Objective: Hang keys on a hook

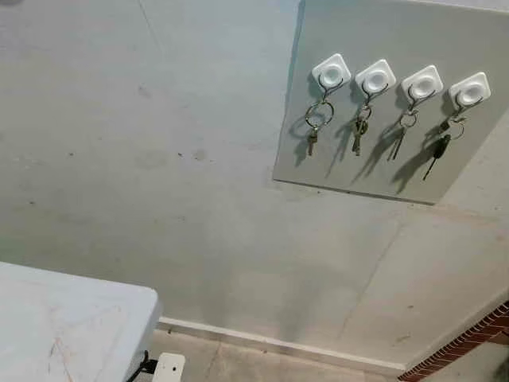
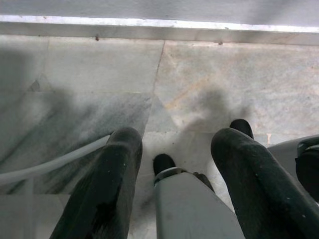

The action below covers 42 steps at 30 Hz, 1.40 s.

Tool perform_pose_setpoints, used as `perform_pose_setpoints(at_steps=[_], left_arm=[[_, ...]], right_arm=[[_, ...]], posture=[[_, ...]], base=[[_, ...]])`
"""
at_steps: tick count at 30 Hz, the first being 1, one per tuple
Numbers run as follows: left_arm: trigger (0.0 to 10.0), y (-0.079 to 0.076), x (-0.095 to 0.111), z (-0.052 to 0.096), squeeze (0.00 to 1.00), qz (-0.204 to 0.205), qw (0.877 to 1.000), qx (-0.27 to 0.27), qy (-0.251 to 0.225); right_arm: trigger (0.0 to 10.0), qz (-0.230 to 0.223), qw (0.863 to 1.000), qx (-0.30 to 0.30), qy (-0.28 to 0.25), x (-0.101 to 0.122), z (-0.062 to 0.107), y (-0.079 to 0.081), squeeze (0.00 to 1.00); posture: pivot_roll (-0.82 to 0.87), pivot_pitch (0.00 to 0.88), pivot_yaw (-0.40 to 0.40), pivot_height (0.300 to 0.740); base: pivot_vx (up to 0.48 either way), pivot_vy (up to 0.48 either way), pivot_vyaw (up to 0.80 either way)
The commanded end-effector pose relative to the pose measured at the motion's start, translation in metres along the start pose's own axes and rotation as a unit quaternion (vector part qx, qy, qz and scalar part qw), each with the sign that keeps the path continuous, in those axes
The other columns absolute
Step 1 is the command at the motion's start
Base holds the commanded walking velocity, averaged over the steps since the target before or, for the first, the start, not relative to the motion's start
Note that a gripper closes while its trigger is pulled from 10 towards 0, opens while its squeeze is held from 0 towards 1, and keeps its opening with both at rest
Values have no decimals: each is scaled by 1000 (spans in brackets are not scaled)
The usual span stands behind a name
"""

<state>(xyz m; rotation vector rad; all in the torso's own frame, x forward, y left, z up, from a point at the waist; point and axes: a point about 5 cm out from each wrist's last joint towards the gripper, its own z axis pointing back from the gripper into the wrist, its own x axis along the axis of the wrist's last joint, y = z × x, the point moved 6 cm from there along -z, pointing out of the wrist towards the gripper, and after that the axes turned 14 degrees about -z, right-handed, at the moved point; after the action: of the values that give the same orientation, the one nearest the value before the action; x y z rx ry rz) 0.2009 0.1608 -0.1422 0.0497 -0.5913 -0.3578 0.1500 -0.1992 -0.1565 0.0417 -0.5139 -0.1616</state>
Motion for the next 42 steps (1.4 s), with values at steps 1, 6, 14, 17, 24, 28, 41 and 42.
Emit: perform_pose_setpoints(at_steps=[1, 6, 14, 17, 24, 28, 41, 42], left_arm=[[10000, 6, 0, 0, 0, 0, 1000, 6, -1], [10000, 5, 0, 0, 0, -2, 1000, 3, 0], [10000, 5, -3, 1, 0, 2, 1000, 1, 3], [10000, 5, -3, 1, 0, 6, 1000, 2, 2], [10000, 8, -5, 1, 0, 17, 1000, 6, 3], [10000, 8, -4, 1, 0, 12, 1000, 6, 3], [10000, 12, -2, 1, 0, 20, 1000, 2, 0], [10000, 11, -1, 1, 0, 21, 1000, 1, -1]], right_arm=[[10000, -5, 1000, -9, 4, -3, 1, -3, 0], [10000, -7, 1000, -9, 7, -6, 1, -3, 0], [10000, -9, 1000, -12, 10, -8, 1, -4, 0], [10000, -10, 1000, -12, 8, -7, 1, -4, 0], [10000, -13, 1000, -7, 3, -6, 1, -1, 0], [10000, -16, 1000, -5, 0, -4, 1, 0, 0], [10000, -34, 999, -6, -13, 1, 0, 0, 0], [10000, -35, 999, -6, -13, 1, 0, 0, 0]], posture=[[79, 0, -12, 740], [79, 0, -12, 740], [80, 0, -13, 740], [80, 0, -13, 740], [81, 0, -8, 740], [81, 0, 0, 740], [70, 0, 20, 740], [69, 0, 20, 740]], base=[[0, 0, -613], [0, 0, -616], [0, -236, -580], [0, 0, -569], [0, 0, 0], [0, 0, 0], [0, -154, 0], [0, -352, 0]])
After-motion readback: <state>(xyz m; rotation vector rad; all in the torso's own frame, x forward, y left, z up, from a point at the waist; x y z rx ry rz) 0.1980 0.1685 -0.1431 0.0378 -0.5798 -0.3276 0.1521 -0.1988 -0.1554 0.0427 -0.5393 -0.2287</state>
